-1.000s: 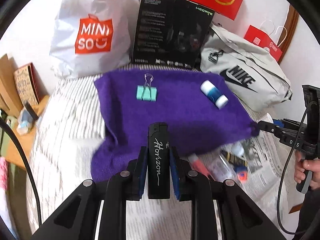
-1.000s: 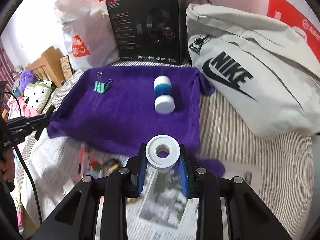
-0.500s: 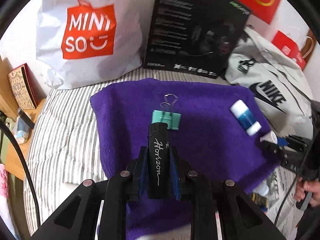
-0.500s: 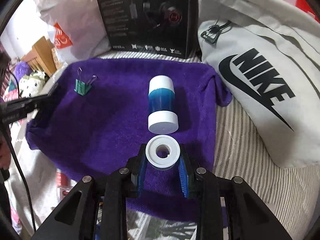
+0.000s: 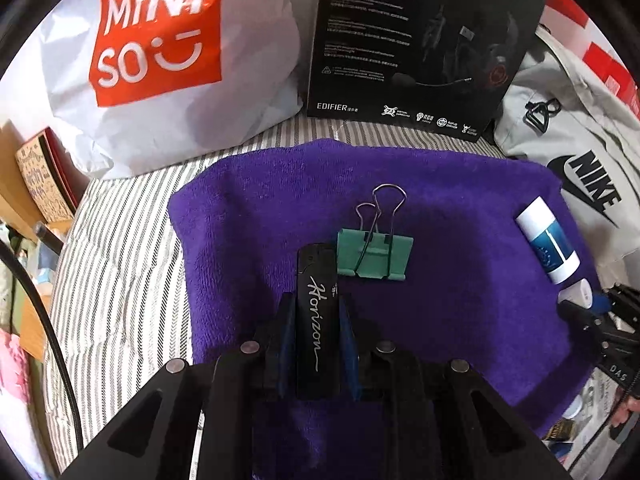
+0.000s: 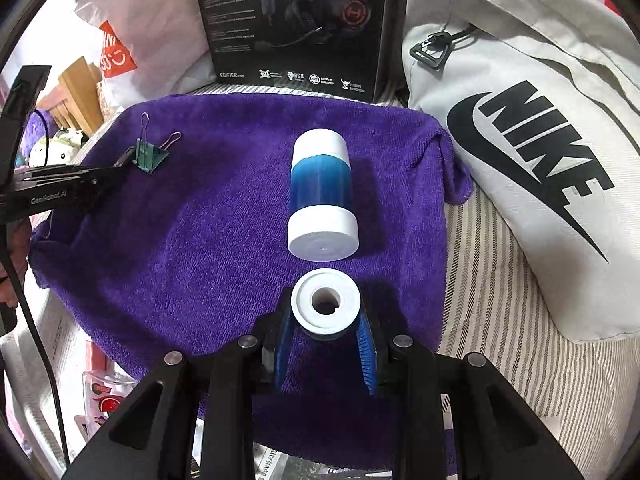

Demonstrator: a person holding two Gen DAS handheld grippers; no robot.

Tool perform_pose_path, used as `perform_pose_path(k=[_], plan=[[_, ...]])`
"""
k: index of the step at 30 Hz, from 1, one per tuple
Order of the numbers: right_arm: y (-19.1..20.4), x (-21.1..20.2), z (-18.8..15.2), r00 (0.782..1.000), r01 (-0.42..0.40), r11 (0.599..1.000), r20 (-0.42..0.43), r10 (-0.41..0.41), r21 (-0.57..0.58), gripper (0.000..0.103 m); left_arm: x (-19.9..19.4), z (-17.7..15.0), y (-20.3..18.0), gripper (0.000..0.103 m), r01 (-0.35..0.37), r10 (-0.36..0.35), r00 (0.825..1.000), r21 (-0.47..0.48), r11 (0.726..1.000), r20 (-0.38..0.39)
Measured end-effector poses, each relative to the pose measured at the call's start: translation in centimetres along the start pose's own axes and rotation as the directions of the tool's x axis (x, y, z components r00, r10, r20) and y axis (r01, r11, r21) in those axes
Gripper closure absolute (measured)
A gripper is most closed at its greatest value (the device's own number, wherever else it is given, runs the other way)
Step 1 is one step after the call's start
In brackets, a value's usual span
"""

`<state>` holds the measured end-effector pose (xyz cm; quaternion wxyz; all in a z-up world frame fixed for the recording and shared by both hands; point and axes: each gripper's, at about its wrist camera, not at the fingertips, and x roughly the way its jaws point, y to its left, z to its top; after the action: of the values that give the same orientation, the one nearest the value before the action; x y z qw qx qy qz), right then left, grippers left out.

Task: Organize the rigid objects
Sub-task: 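Set the tape roll by the cylinder with the right tool while the left tool lays the case down, then grasp the white USB charger with the right tool while the left tool grasps the pink highlighter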

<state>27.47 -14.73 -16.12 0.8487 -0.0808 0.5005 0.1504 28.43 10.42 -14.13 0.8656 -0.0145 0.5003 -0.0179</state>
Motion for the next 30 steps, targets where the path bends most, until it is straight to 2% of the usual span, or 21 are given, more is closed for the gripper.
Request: perform_pose_path(k=[7,9,11,12,13,14,16,20,25,30], plan=[[-0.1,-0.1,-0.1,1.0,-0.002,1.0,-0.001,0.002,-0.009,0.072,0.4,-0.1,-0.6,0.082,-0.025,0.025,1.0,0.013,1.0,0.009],[0.0,-0.2,-0.2,1.0,-0.007,0.999,0.01,0.008,-0.037,0.071,0.3,-0.3,-0.8,0.078,-0.024,0.024,1.0,0.008,1.0,0.004],[0.1,-0.2,-0.3,1.0,-0.012,0.999,0.017,0.013,-0.05,0.071,0.1,-0.7,-1.0,0.058,0.006,-0.006,1.0,0.006,1.0,-0.006],[0.1,-0.3,-0.4,1.0,-0.013,0.999,0.013,0.014,-0.051,0.07,0.0,-1.0,-1.2,0.052,0.015,-0.015,1.0,0.006,1.0,-0.013],[0.1,-0.3,-0.3,1.0,-0.017,0.999,0.003,0.017,-0.046,0.065,-0.1,-1.3,-1.4,0.05,0.019,-0.019,1.0,0.01,1.0,-0.02],[0.1,-0.4,-0.2,0.999,-0.033,0.999,-0.013,0.033,-0.035,0.062,-0.4,-1.7,-1.6,0.05,0.013,-0.012,1.0,0.018,1.0,-0.026],[0.2,-0.8,-0.2,0.999,-0.045,0.999,-0.025,0.045,-0.012,0.048,-1.0,-2.4,-1.6,0.05,0.012,-0.011,0.999,0.01,1.0,-0.032],[0.4,-3.6,-1.2,1.0,-0.01,1.0,0.003,0.01,0.011,0.045,-4.0,-4.0,-0.8,0.05,0.042,-0.042,0.999,-0.045,0.998,0.0],[-0.3,-7.1,-3.1,1.0,-0.006,0.997,0.029,0.003,0.077,0.042,-7.7,-6.0,-1.7,0.05,0.079,-0.078,0.997,-0.043,0.996,0.031],[-0.3,-10.0,-6.0,1.0,0.001,0.995,0.025,-0.003,0.1,0.042,-8.0,-7.6,-4.7,0.05,0.132,-0.132,0.991,-0.015,0.991,0.005]])
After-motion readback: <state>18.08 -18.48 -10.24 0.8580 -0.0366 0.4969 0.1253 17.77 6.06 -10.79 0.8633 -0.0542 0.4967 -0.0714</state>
